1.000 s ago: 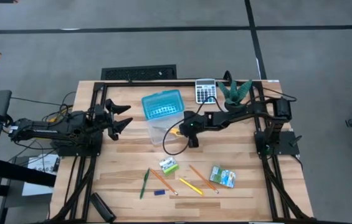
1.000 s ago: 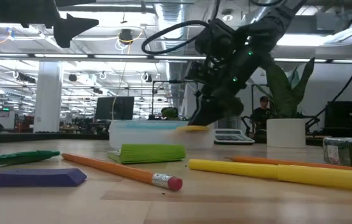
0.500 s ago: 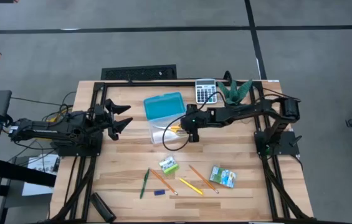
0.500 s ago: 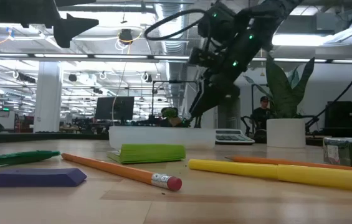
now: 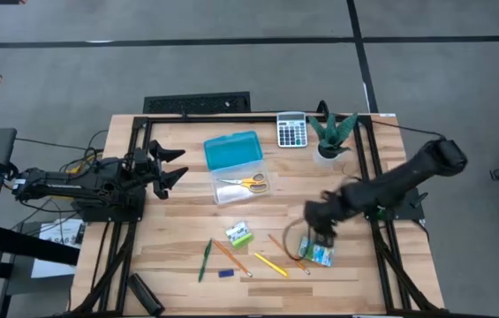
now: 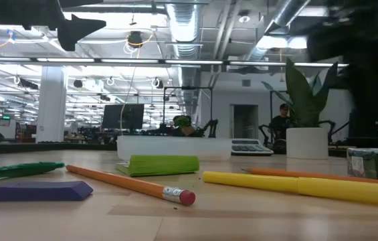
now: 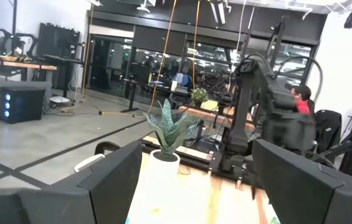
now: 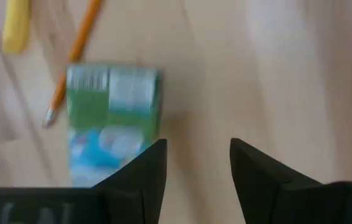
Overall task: Pack school essentials
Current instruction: Put the right orange pencil into the supply box
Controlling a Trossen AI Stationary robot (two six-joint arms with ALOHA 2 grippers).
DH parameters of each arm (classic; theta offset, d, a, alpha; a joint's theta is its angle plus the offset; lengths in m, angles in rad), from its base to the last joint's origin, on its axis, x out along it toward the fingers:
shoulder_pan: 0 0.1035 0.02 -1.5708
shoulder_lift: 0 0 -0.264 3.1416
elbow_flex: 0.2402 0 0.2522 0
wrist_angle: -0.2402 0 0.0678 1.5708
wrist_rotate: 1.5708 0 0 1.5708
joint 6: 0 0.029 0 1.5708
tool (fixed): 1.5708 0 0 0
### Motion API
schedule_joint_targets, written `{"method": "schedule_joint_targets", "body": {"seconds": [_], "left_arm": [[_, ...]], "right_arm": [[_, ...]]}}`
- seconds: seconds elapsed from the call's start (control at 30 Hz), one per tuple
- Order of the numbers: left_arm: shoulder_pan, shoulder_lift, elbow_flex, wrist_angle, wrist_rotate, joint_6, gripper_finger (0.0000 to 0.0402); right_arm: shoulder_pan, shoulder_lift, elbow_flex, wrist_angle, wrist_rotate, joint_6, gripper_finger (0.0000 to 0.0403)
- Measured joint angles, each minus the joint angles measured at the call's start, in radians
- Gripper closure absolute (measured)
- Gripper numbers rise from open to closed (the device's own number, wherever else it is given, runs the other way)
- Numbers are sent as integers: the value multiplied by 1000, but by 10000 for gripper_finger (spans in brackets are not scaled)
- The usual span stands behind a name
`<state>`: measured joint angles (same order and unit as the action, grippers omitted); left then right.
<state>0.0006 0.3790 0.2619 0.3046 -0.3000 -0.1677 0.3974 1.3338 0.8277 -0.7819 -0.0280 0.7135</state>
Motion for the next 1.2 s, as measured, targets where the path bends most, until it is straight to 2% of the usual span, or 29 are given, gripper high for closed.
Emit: {"method": "schedule_joint_targets", "body": {"seconds": [0.13,0.27,0.37,0.47,0.6,0.7,0.8,0.93,1.2], "left_arm": [[0,0,0,0,0,1,102],[0,0,0,0,0,-7,102],[0,0,0,0,0,-8,102],[0,0,0,0,-1,-5,102],[0,0,0,0,-1,-23,102],[0,0,0,0,-1,-40,102],[0,0,0,0,-1,-45,102],[0,0,0,0,-2,-55,102],[0,0,0,0,-2,-72,102]], "right_arm": [[192,-69,0,-37,17,309,210],[341,-115,0,-58,33,588,177],[414,-132,0,-71,93,693,159],[412,-131,0,-14,234,636,155],[307,-86,1,161,391,374,154],[212,-25,1,329,401,177,154],[161,69,1,474,379,71,154],[177,204,1,575,343,80,160],[269,404,1,733,345,227,175]]}}
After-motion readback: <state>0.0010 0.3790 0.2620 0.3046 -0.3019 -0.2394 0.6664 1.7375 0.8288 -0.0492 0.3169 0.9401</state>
